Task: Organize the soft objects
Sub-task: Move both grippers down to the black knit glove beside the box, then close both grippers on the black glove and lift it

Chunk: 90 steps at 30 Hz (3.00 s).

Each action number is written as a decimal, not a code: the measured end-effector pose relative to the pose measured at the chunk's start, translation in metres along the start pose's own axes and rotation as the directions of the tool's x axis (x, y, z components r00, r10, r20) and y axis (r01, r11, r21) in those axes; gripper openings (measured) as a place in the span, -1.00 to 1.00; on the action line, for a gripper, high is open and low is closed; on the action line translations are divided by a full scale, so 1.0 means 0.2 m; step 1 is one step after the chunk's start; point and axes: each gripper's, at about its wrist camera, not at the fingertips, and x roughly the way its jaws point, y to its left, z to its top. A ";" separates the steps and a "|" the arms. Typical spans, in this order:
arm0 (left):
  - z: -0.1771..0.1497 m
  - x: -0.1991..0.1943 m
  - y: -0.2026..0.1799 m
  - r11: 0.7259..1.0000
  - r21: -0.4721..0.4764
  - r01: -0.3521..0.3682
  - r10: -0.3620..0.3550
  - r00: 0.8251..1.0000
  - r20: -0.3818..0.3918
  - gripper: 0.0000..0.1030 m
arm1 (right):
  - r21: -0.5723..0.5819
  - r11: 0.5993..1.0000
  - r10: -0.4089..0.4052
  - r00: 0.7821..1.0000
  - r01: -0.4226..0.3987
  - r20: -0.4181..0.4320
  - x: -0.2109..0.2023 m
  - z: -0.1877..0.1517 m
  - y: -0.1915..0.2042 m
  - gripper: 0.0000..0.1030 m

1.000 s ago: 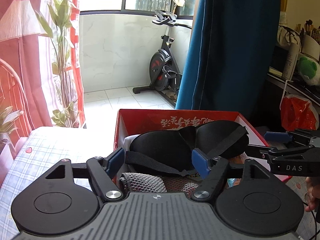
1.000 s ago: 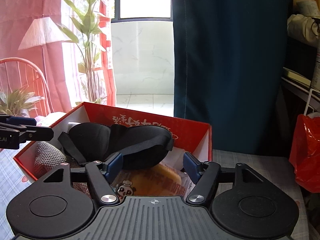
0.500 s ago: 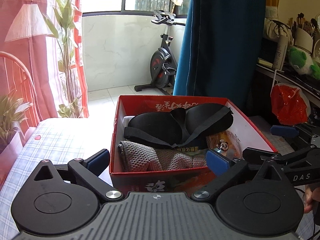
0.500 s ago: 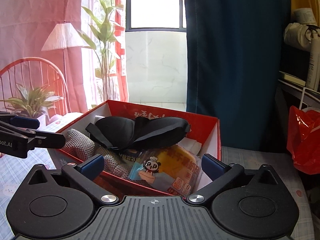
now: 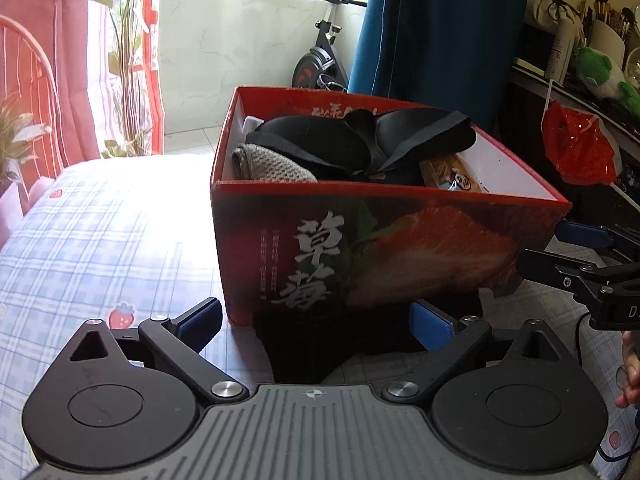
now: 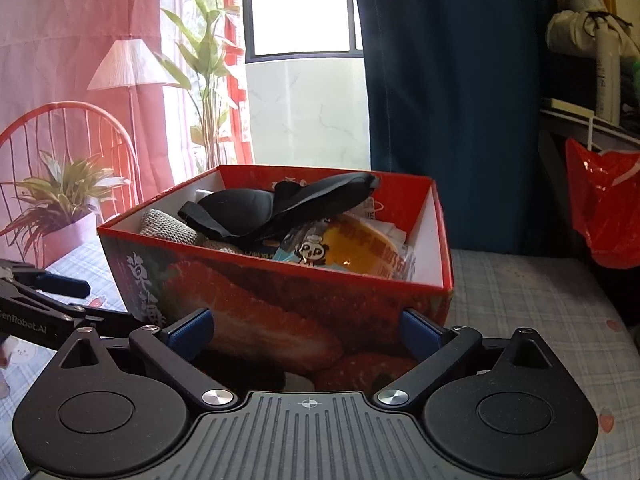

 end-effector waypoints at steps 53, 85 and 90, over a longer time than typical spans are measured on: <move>-0.37 0.07 -0.10 0.994 -0.027 0.103 -0.105 0.992 -0.066 -0.57 | 0.276 0.958 0.138 0.972 -0.082 -0.190 0.03 -0.41 0.00 -0.64; -0.22 -0.25 -0.16 0.997 0.021 0.073 -0.075 0.987 0.145 -0.61 | 0.115 0.983 0.145 0.989 -0.143 -0.009 -0.22 -0.19 0.11 -0.71; -0.14 -0.28 -0.16 0.997 0.026 0.076 -0.080 0.980 0.181 -0.61 | 0.091 0.984 0.149 0.988 -0.151 0.027 -0.24 -0.09 0.10 -0.71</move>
